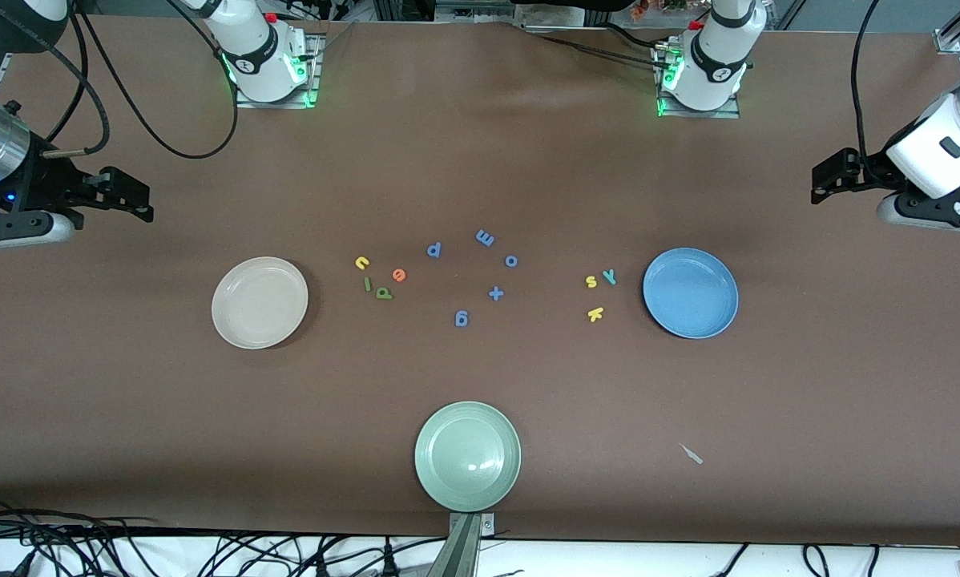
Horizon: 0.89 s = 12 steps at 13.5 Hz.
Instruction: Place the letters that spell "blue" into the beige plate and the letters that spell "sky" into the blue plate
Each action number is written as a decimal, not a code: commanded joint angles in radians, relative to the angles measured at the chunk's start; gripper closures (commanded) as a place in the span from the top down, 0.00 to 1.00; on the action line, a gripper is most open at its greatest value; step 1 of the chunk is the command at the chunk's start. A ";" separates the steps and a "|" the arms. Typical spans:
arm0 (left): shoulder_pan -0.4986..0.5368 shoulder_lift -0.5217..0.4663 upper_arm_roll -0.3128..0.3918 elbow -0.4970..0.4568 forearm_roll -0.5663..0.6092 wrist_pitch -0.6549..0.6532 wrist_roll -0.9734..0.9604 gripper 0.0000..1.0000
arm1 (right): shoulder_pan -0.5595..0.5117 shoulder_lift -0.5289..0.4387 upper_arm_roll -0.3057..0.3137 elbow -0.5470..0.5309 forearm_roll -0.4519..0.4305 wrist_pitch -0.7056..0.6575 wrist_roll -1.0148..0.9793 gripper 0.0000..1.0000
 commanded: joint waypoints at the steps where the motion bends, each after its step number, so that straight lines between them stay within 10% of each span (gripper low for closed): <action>1: 0.005 0.014 0.000 0.033 -0.015 -0.018 0.019 1.00 | -0.005 -0.015 0.001 -0.013 0.010 -0.006 0.010 1.00; 12: -0.021 0.019 -0.006 0.033 -0.029 -0.018 0.012 1.00 | -0.005 -0.015 0.001 -0.013 0.010 -0.004 0.010 1.00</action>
